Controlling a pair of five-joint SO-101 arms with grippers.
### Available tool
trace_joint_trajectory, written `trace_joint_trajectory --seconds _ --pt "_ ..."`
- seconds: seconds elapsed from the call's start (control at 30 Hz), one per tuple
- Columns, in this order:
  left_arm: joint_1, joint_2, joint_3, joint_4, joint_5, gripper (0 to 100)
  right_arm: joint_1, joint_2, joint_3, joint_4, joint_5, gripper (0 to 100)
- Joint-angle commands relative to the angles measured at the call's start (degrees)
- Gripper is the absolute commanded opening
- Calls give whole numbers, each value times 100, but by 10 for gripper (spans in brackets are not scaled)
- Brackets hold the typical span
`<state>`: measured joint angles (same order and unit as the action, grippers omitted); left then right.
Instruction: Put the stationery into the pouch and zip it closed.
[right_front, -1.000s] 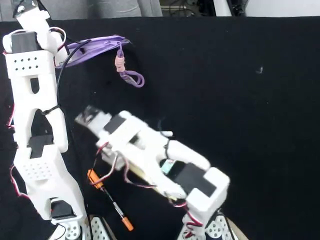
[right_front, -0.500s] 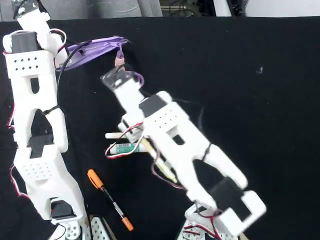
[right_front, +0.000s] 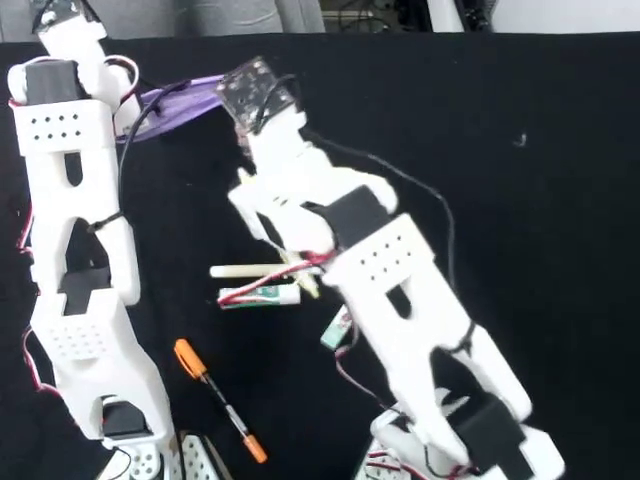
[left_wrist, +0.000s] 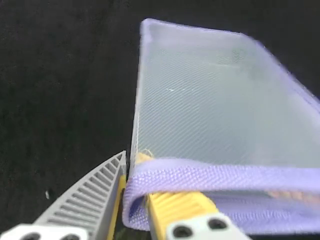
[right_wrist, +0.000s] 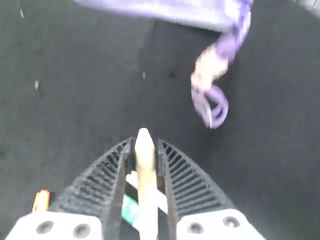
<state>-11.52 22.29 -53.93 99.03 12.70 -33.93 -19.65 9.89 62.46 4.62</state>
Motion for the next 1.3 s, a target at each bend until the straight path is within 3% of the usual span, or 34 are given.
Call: trace_joint_trajectory --seconds 0.0,0.17,0.63,0.87,1.17,1.27 --pt "189 -114 -681 193 62 28 123 -602 -303 -316 -18 12" --pt "198 -396 -558 193 70 28 123 -1156 -303 -396 9 11" --pt "725 -993 -180 193 79 28 114 -1930 -286 -1837 -26 11" --pt "875 -1415 1051 193 44 28 114 -2598 92 -2338 -35 11" --pt "1218 -2374 2018 185 44 28 79 -3987 2431 -4853 -70 11" --pt "1297 -2725 2062 185 44 28 -9 -4207 3029 -5609 -431 11"
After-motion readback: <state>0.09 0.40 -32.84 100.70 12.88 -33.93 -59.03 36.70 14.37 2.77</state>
